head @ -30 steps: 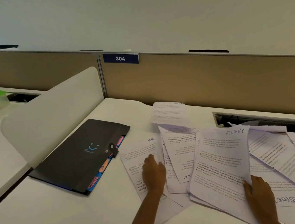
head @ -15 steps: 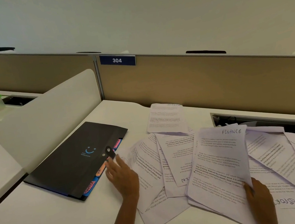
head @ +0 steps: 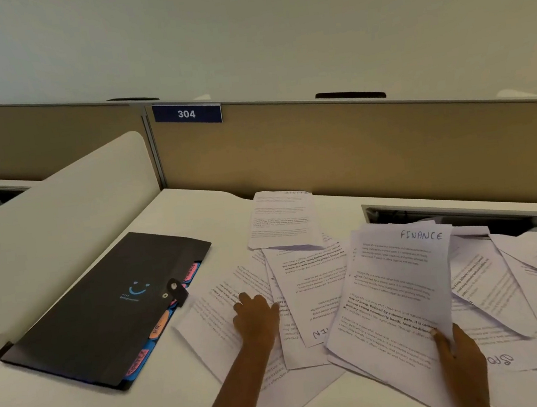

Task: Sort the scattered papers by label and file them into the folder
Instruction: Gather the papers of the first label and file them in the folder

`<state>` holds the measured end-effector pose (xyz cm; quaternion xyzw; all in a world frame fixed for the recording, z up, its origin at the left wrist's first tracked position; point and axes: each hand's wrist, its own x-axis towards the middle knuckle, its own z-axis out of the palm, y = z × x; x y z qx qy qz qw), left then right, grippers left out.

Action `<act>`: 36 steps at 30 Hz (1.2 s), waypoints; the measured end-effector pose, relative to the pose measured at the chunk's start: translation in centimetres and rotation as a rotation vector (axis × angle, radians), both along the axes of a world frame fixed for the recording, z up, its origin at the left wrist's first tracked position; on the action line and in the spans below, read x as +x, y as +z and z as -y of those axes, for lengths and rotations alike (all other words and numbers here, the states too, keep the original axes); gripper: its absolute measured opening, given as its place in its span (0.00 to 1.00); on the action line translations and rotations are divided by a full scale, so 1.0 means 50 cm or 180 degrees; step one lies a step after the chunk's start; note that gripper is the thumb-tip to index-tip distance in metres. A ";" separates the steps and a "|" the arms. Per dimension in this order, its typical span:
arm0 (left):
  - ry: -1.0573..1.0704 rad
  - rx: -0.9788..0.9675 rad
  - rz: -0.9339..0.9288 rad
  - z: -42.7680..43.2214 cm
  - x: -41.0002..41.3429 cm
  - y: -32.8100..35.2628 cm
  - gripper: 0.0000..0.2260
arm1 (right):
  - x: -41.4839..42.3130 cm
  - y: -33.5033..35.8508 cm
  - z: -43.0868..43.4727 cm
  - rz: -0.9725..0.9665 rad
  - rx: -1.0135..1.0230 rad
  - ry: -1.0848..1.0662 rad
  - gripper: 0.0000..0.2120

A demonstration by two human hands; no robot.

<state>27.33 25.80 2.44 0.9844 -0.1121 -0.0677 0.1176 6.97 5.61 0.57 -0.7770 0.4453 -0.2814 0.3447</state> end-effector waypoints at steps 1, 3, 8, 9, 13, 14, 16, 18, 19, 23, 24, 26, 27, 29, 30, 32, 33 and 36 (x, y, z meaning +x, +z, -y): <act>0.0014 -0.0224 -0.0063 0.011 -0.002 0.002 0.20 | 0.000 0.000 0.000 0.0016 0.0027 -0.0004 0.31; 0.0165 -0.0652 -0.0207 0.038 -0.007 0.017 0.23 | 0.002 0.001 0.001 0.0057 0.0060 0.0001 0.31; 0.0623 -0.2026 -0.1304 0.104 -0.007 0.048 0.18 | 0.003 0.006 0.001 0.0190 0.0172 -0.0009 0.31; 0.0501 -0.2020 -0.1149 0.119 -0.011 0.052 0.16 | 0.003 0.007 0.001 0.0229 0.0185 -0.0045 0.32; -0.0118 -0.2035 -0.0110 0.179 -0.051 0.093 0.14 | 0.001 0.013 0.000 0.0348 0.0192 -0.0209 0.33; -0.0275 -0.2068 0.0084 0.192 -0.060 0.102 0.14 | -0.001 0.014 0.000 0.0372 0.0204 -0.0251 0.32; -0.0623 -0.2109 0.0427 0.210 -0.071 0.112 0.14 | -0.003 0.016 0.003 0.0455 0.0245 -0.0323 0.33; -0.0942 -0.2087 0.0641 0.218 -0.080 0.117 0.14 | -0.006 0.023 0.010 0.0558 0.0263 -0.0349 0.32; -0.1056 -0.2067 0.0677 0.219 -0.084 0.120 0.15 | -0.006 0.027 0.015 0.0604 0.0267 -0.0347 0.31; -0.1226 -0.2096 0.0716 0.220 -0.092 0.111 0.15 | -0.010 0.042 0.047 0.0669 0.0276 -0.0388 0.23; -0.1214 -0.2087 0.0699 0.218 -0.092 0.107 0.14 | -0.012 0.042 0.055 0.0651 0.0264 -0.0419 0.21; -0.1110 -0.2037 0.0639 0.213 -0.087 0.099 0.13 | -0.015 0.037 0.068 0.0583 0.0268 -0.0452 0.19; -0.0986 -0.2087 0.0571 0.208 -0.082 0.097 0.13 | -0.017 0.033 0.073 0.0547 0.0290 -0.0466 0.19; -0.0631 -0.2358 0.0385 0.195 -0.065 0.092 0.13 | -0.021 0.023 0.078 0.0491 0.0332 -0.0480 0.19; -0.0458 -0.2486 0.0273 0.186 -0.053 0.087 0.13 | -0.022 0.019 0.080 0.0468 0.0362 -0.0481 0.19; -0.0166 -0.2585 -0.0005 0.164 -0.026 0.076 0.13 | -0.023 0.012 0.081 0.0416 0.0413 -0.0482 0.19; -0.0031 -0.2610 -0.0128 0.152 -0.013 0.072 0.14 | -0.024 0.009 0.080 0.0405 0.0435 -0.0481 0.19; 0.0430 -0.2764 -0.0377 0.113 0.024 0.057 0.14 | -0.024 0.001 0.080 0.0477 0.0510 -0.0521 0.19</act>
